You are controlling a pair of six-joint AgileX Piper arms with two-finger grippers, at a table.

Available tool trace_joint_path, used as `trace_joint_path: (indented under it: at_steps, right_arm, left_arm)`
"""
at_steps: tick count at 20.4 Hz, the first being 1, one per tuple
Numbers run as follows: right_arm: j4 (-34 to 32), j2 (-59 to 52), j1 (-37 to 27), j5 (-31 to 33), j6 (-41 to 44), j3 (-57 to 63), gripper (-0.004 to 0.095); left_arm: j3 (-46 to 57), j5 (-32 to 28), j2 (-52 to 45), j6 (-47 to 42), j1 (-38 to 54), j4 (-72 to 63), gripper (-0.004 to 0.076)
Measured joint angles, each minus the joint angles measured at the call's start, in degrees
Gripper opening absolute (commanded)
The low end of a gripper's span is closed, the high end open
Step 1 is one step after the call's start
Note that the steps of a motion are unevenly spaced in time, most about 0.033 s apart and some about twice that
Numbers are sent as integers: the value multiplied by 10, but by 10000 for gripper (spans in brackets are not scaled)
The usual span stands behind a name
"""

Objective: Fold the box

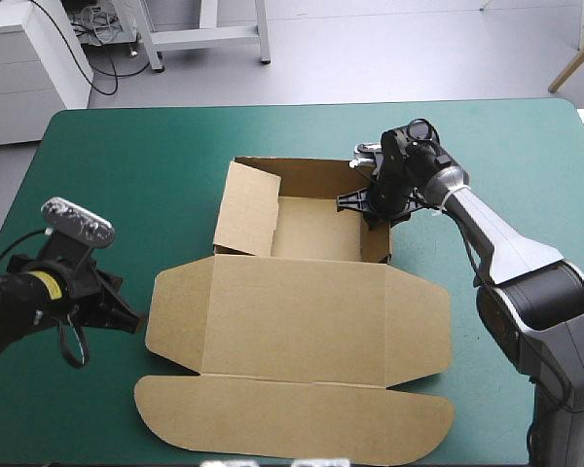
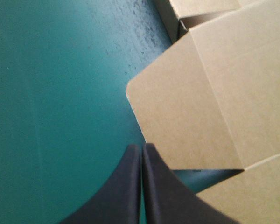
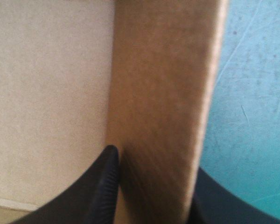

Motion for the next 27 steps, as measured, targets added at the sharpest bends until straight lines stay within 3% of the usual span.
trace_joint_path:
  at_steps: [2, 11, 15, 20, 24, 27]
  right_arm:
    - [-2, 3, 0, 0, 1, 0, -16]
    - [5, 1, -29, -3, -28, -16, -19]
    - [-8, -30, -128, 0, -63, -17, -19]
    - [-24, -51, -321, 0, -119, -19, -19]
    - [-40, -51, -462, 2, -126, -19, -19]
    - [-40, -51, -533, 2, -124, -19, -10]
  left_arm:
    - [66, -10, -50, 0, 0, 0, -10]
    - [293, -20, -222, -15, 0, 0, -10]
    - [350, -12, -294, -40, 0, 0, -10]
    - [367, 4, -364, -53, 0, 0, -10]
    - [367, 4, -377, -56, 0, 0, -10]
    - [367, 4, -377, -56, 0, 0, -10]
